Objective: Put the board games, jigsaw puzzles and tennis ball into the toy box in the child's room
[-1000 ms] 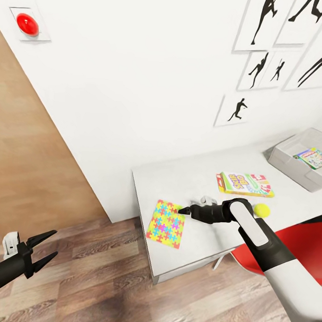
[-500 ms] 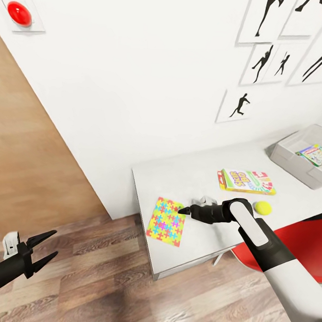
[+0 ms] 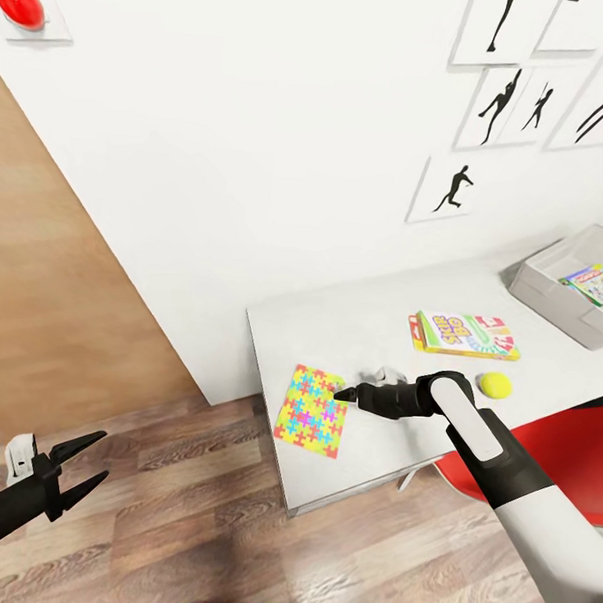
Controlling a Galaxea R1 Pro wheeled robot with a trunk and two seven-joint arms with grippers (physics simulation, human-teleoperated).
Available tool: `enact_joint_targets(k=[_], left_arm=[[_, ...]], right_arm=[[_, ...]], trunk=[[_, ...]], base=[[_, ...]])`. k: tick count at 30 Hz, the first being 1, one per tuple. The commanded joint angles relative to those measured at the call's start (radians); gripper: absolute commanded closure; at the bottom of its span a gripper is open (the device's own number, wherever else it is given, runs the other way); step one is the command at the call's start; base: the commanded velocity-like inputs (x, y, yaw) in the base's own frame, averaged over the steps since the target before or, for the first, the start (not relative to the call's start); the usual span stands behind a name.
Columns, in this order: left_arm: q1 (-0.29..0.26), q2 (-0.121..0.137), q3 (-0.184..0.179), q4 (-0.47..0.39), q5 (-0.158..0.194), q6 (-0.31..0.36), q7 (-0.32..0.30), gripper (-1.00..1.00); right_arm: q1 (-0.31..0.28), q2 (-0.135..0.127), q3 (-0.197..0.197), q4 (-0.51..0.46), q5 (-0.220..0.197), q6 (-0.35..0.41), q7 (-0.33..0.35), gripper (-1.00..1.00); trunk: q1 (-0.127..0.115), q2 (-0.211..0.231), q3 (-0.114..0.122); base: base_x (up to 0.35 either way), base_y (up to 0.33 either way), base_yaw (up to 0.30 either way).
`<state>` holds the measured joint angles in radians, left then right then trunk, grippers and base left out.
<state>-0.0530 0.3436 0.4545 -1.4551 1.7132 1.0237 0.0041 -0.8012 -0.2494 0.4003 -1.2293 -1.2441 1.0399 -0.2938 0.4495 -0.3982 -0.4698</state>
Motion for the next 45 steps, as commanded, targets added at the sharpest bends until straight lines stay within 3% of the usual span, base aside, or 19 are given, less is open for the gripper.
enact_joint_targets(k=[1,12,29,36,45], left_arm=[[-0.001,0.000,0.001,0.000,0.000,0.004,0.000,-1.00],[-0.001,0.000,0.001,0.000,0.000,0.004,0.001,-1.00],[-0.001,0.000,0.001,0.000,0.000,0.004,-0.001,-1.00],[-0.001,0.000,0.001,0.000,0.000,0.005,0.000,-1.00],[-0.001,0.000,0.001,0.000,0.000,0.004,0.000,-1.00]], right_arm=[[-0.001,-0.001,0.002,-0.001,-0.011,0.000,-0.010,-1.00],[-0.001,-0.002,0.001,-0.002,-0.011,0.000,-0.010,-1.00],[-0.001,-0.002,-0.003,-0.002,-0.011,-0.001,-0.011,-1.00],[0.001,-0.002,-0.039,-0.002,-0.010,0.000,-0.010,-1.00],[0.002,-0.002,-0.058,-0.002,-0.008,0.000,-0.009,-1.00]], trunk=[[0.000,-0.002,-0.003],[0.000,-0.002,-0.017],[0.000,-0.002,-0.020],[0.000,-0.002,-0.020],[0.000,-0.002,-0.020]], base=[[0.000,0.000,0.000],[0.000,0.000,0.000],[0.000,0.000,0.057],[0.000,0.000,0.121],[0.000,0.000,0.031]])
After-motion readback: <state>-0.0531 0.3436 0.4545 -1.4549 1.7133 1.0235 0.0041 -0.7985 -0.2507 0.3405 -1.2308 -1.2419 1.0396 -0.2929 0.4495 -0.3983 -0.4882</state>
